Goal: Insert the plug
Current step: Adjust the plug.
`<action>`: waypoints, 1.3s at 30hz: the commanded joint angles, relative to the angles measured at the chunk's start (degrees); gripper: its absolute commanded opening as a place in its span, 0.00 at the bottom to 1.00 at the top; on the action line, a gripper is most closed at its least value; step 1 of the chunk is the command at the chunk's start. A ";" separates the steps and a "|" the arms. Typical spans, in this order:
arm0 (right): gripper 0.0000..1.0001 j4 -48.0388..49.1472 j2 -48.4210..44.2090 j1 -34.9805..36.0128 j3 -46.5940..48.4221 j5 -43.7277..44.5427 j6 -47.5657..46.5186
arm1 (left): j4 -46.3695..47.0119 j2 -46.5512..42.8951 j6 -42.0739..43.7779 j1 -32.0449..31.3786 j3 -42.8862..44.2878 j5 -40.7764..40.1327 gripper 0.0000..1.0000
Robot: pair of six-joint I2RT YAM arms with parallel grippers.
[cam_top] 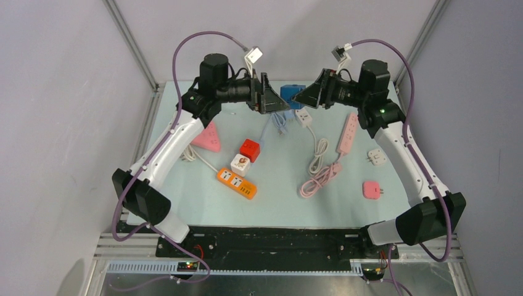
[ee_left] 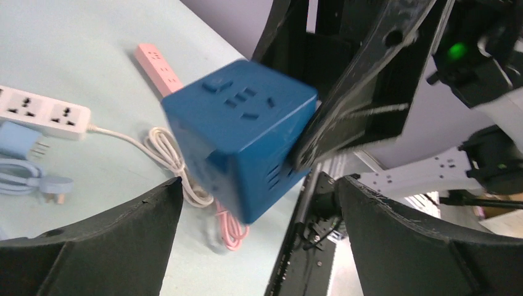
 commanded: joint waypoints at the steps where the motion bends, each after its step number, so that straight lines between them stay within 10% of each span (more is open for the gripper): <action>1: 0.32 -1.15 -3.68 5.01 3.29 19.19 1.69 | 1.81 -3.50 3.98 -2.99 0.01 -9.21 1.00; 17: 0.31 -5.72 -2.56 11.19 4.99 33.92 20.04 | 4.33 -3.37 0.78 -10.35 -2.56 -35.94 0.96; 26: 0.32 -6.67 -3.17 13.24 4.26 36.99 22.76 | 10.02 -6.59 -5.55 -10.34 -8.62 -40.63 0.74; 39: 0.32 -7.89 -2.82 14.01 3.82 36.02 29.18 | 24.90 -11.95 -7.39 -11.13 -19.58 -42.44 0.79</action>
